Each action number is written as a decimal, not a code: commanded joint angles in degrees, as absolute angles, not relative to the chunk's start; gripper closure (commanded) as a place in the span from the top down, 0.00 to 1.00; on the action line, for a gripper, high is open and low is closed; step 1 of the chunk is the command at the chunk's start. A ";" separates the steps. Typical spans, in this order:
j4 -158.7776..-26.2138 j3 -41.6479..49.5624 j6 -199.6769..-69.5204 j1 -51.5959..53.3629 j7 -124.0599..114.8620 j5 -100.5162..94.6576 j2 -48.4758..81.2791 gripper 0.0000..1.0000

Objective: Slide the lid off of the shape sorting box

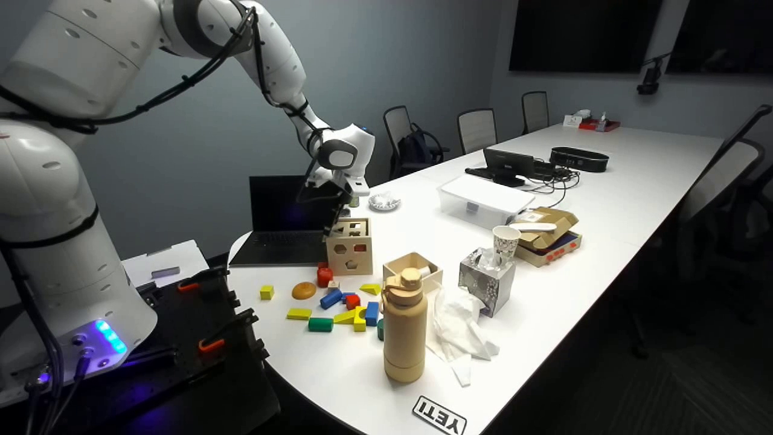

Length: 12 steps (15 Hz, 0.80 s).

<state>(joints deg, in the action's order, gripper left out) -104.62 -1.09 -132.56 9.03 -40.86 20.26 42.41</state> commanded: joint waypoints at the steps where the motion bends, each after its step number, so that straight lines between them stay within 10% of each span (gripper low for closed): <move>1: -101.94 -1.42 -129.15 9.15 -41.83 19.84 43.95 1.00; 12: -98.82 -3.23 -127.04 8.40 -39.61 20.94 46.49 1.00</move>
<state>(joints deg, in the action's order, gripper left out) -100.72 -2.08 -128.86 8.77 -40.60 20.28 45.08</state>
